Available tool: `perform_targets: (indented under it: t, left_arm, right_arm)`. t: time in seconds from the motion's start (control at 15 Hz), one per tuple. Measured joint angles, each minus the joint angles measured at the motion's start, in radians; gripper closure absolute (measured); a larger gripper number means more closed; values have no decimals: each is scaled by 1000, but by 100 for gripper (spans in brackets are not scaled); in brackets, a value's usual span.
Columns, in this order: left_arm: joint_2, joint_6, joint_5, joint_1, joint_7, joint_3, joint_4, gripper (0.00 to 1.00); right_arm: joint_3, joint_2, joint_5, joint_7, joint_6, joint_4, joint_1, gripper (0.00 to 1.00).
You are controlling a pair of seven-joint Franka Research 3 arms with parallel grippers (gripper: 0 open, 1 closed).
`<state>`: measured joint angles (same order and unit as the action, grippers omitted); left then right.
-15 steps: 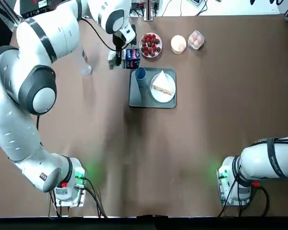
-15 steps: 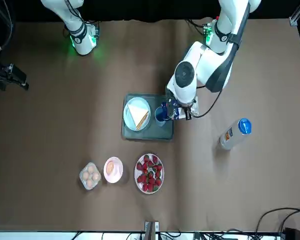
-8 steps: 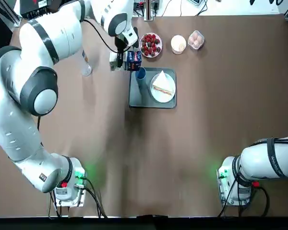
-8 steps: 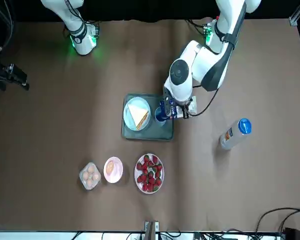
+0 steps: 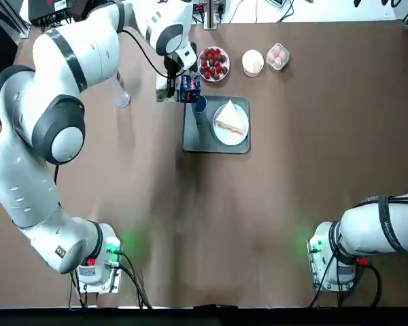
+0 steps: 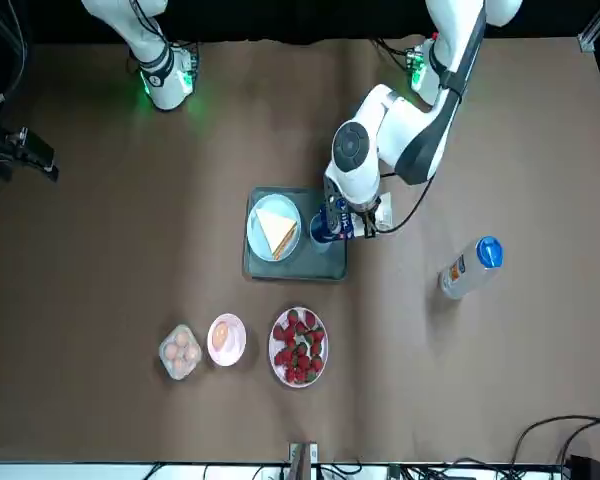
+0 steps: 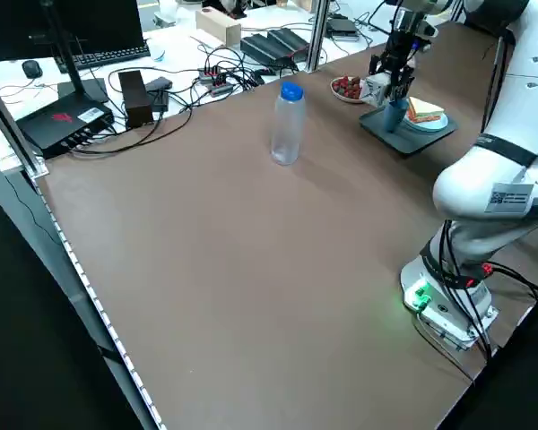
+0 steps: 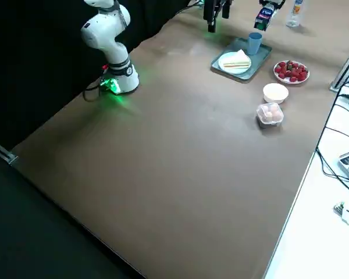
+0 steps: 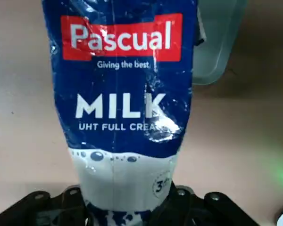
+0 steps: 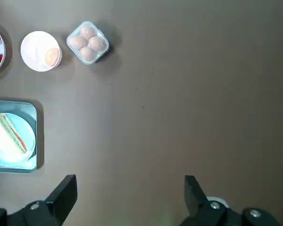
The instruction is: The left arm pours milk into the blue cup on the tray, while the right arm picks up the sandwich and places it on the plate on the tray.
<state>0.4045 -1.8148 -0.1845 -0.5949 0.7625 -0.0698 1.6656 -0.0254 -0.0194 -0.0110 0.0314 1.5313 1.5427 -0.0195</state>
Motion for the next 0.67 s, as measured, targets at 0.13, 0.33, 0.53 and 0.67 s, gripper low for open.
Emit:
perform_targets:
  t: [0.13, 0.33, 0.53, 0.67]
  left_arm:
    - [4, 0, -5, -5, -7, 0, 0, 50]
    - [9, 0, -24, -7, -23, 0, 0, 49]
    - [13, 0, -25, -7, -24, 0, 0, 49]
    - [14, 0, -25, -7, -24, 0, -2, 49]
  right_arm:
    - [0, 0, 0, 0, 0, 0, 0, 0]
    - [0, 0, 0, 0, 1, 0, 0, 0]
    - [7, 0, 0, 0, 1, 0, -2, 0]
    - [8, -1, 0, 0, 1, 0, -2, 0]
